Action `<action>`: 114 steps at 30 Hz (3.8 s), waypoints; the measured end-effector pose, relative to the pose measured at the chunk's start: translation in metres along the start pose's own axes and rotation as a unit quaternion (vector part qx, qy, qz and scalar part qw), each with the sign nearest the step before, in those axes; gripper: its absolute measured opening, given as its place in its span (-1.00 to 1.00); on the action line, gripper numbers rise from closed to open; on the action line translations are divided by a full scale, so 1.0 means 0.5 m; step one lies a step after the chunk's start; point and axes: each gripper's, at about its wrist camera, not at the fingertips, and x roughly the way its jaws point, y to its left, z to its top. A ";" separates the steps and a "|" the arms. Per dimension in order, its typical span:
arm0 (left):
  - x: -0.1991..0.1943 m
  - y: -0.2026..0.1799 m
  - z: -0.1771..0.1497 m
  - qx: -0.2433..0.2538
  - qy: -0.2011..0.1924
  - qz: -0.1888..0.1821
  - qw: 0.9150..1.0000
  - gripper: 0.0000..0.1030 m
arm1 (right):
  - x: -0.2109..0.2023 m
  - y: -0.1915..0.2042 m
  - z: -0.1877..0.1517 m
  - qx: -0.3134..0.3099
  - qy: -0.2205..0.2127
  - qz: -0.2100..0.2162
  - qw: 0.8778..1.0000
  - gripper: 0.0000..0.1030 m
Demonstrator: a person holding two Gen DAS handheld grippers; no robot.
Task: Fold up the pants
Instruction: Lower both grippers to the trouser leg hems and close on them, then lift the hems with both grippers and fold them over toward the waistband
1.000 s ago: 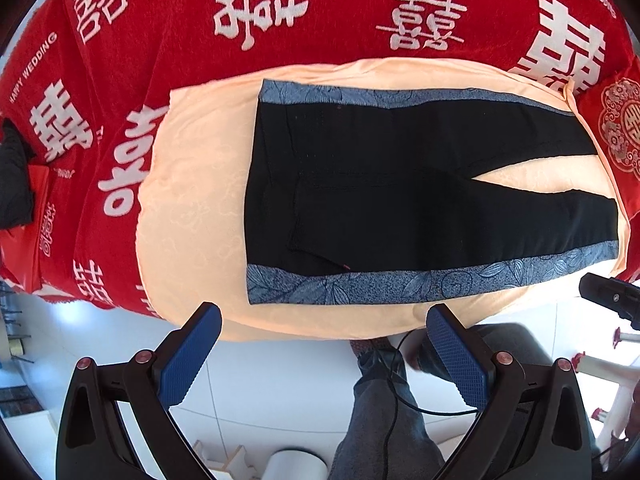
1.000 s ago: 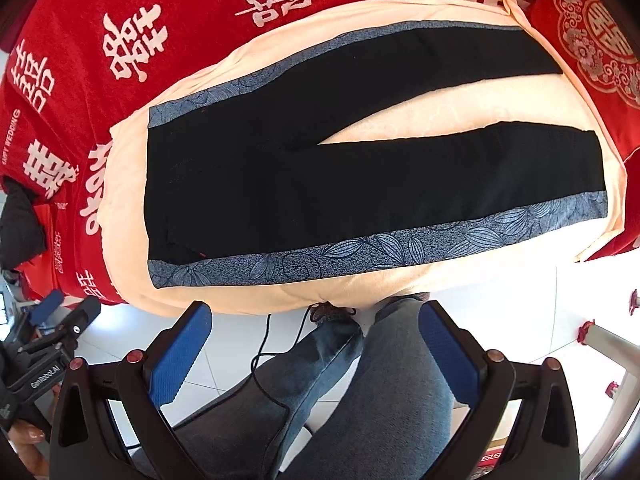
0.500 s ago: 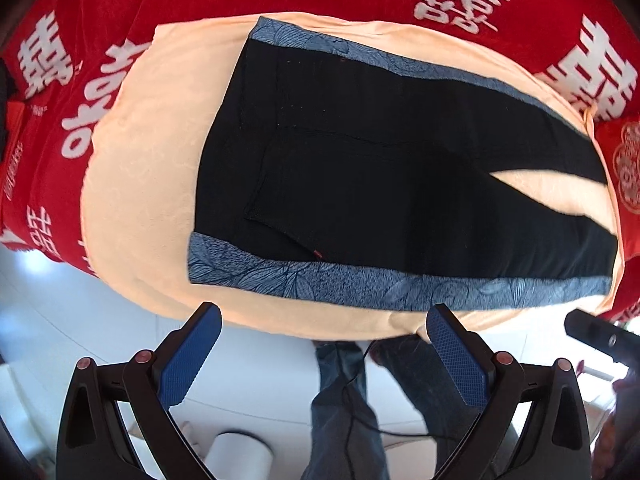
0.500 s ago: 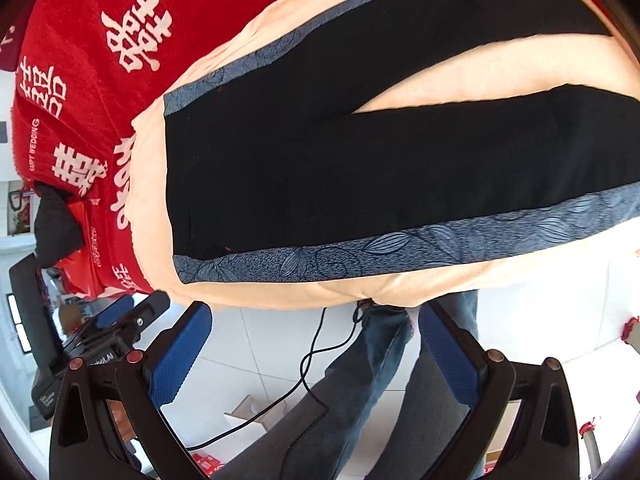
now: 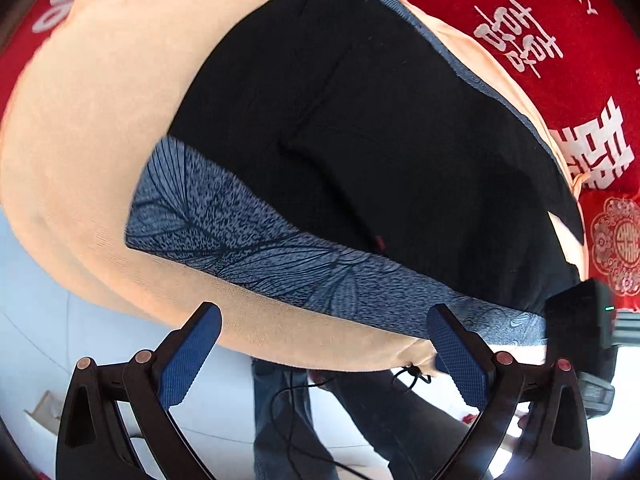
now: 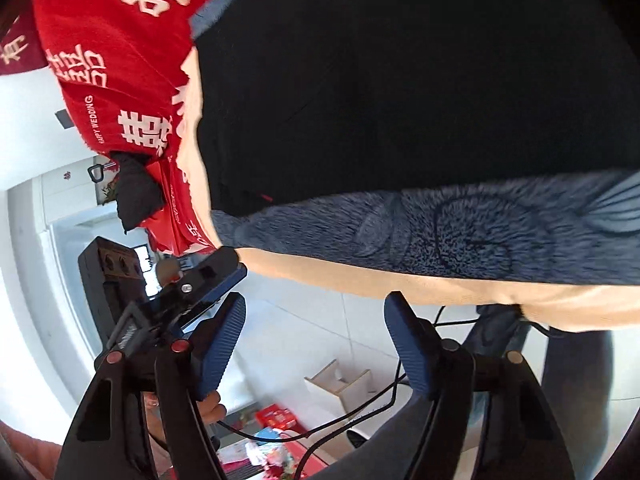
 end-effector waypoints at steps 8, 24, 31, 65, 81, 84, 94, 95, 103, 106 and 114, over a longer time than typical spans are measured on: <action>0.040 0.026 -0.013 -0.020 0.027 -0.072 0.997 1.00 | 0.001 -0.050 0.004 0.016 -0.056 0.030 0.998 0.46; 0.027 -0.015 0.059 -0.121 -0.032 -0.161 0.979 0.71 | -0.116 0.030 0.010 -0.046 -0.098 0.090 0.990 0.46; 0.033 -0.001 0.073 -0.085 -0.019 -0.135 0.987 0.18 | -0.151 -0.110 -0.029 0.056 -0.138 0.093 0.984 0.45; 0.067 -0.245 0.534 0.017 -0.046 0.001 0.999 -0.34 | -0.273 0.064 0.640 -0.069 -0.028 -0.101 0.992 -0.71; 0.097 -0.297 0.551 0.065 -0.093 0.180 0.977 0.34 | -0.248 0.170 0.588 -0.219 -0.014 -0.220 0.951 -0.38; 0.135 -0.291 0.573 0.064 -0.113 0.206 0.970 0.38 | -0.245 0.146 0.627 -0.204 -0.030 -0.222 0.953 -0.54; 0.071 -0.346 0.489 0.084 -0.081 0.217 0.969 0.38 | -0.424 0.153 0.570 -0.156 -0.114 -0.170 0.966 0.04; 0.063 -0.358 0.468 0.091 -0.078 0.216 0.969 0.38 | -0.436 0.146 0.552 -0.156 -0.110 -0.175 0.966 0.04; 0.055 -0.450 0.305 0.101 -0.026 0.166 0.981 0.38 | -0.511 0.063 0.395 -0.109 -0.093 -0.191 0.971 0.21; 0.056 -0.485 0.258 0.114 -0.011 0.142 0.983 0.38 | -0.535 0.048 0.343 -0.097 -0.101 -0.198 0.970 0.37; 0.048 -0.541 0.164 0.151 -0.004 0.127 0.980 0.97 | -0.569 0.014 0.234 -0.073 -0.135 -0.219 0.964 0.54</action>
